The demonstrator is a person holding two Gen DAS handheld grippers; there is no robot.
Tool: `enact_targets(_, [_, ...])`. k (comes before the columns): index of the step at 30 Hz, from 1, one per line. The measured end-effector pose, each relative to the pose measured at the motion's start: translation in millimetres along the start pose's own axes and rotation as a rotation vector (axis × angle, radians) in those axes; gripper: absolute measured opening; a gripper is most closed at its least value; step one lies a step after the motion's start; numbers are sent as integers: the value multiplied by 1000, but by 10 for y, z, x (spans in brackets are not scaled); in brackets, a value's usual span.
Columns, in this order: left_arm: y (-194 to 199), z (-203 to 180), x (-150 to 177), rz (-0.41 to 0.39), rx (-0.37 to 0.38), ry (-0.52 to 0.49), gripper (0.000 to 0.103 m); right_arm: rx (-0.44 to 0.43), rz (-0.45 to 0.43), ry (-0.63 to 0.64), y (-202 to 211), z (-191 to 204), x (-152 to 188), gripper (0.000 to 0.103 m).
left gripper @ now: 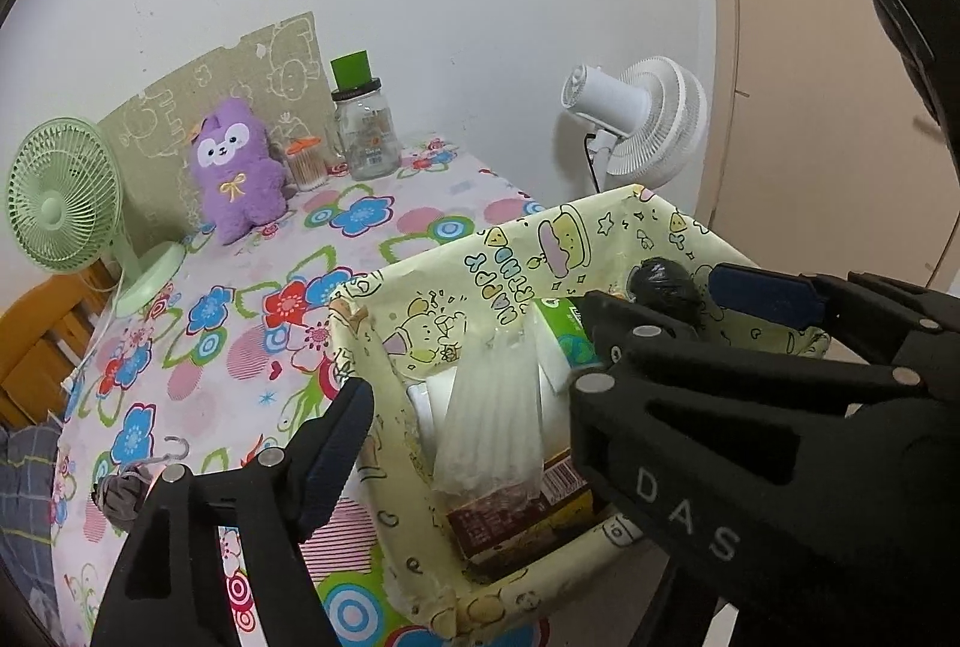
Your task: Organize soft objects
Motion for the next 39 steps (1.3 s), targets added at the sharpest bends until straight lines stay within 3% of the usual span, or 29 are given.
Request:
enact_targets(11, [218, 82, 26, -27, 3, 2, 85, 16, -21, 16, 202, 132, 27, 70])
enact_targets(25, [515, 269, 37, -79, -13, 12, 92, 30, -97, 21, 521, 359, -22, 86])
enact_targets(39, [759, 456, 82, -115, -12, 39, 97, 23, -133, 63, 747, 624, 6, 87])
Point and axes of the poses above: each gripper's, at about its wrist camera, not at the fingertips, and y roughly against the way its jaws point, z to its left, x to its underside, the point moved 10 cm from there along -y, roughly the way its jaws point, and after that the axes turned 8 degrees about x, right-handed, at the moved point
